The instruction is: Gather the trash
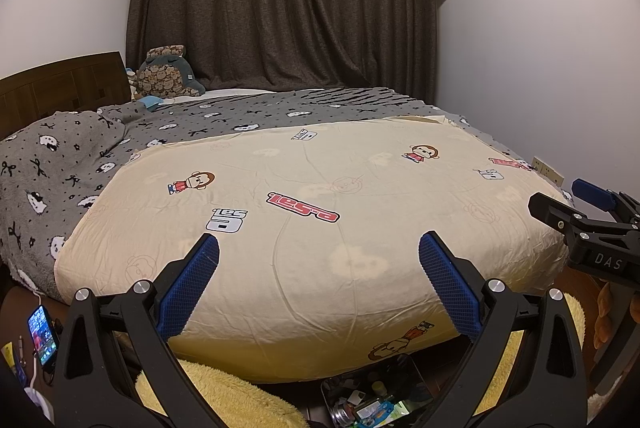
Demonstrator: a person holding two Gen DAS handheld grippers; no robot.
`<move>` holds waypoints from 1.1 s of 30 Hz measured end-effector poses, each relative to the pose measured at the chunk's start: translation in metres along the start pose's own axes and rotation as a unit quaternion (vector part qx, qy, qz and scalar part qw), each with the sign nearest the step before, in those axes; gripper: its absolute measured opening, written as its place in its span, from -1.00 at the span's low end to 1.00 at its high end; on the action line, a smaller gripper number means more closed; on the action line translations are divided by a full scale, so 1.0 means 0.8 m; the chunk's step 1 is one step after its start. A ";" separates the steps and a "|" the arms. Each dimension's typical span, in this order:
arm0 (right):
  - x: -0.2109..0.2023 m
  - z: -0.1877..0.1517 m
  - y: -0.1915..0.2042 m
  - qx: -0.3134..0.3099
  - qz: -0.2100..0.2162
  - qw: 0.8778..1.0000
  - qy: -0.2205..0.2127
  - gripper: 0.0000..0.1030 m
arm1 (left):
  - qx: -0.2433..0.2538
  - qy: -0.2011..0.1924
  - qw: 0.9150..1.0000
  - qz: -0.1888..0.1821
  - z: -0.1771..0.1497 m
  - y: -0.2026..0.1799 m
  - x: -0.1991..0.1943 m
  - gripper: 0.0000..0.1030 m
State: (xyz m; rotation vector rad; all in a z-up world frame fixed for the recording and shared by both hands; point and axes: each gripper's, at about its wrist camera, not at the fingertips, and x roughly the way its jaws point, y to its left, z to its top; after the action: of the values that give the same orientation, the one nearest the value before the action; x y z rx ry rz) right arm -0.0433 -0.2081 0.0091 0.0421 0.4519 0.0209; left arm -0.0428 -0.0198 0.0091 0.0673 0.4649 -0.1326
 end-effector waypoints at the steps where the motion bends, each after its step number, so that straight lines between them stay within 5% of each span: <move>1: 0.000 0.000 0.000 0.000 0.000 1.000 0.000 0.93 | 0.000 0.000 1.000 0.000 0.000 0.001 0.000 0.84; 33: 0.001 -0.002 0.002 0.003 -0.003 1.000 0.008 0.93 | 0.002 -0.010 1.000 0.025 0.006 -0.007 -0.005 0.84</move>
State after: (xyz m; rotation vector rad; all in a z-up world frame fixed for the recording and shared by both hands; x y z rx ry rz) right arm -0.0429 -0.2062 0.0076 0.0466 0.4672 0.0144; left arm -0.0449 -0.0256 0.0149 0.0821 0.4421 -0.0852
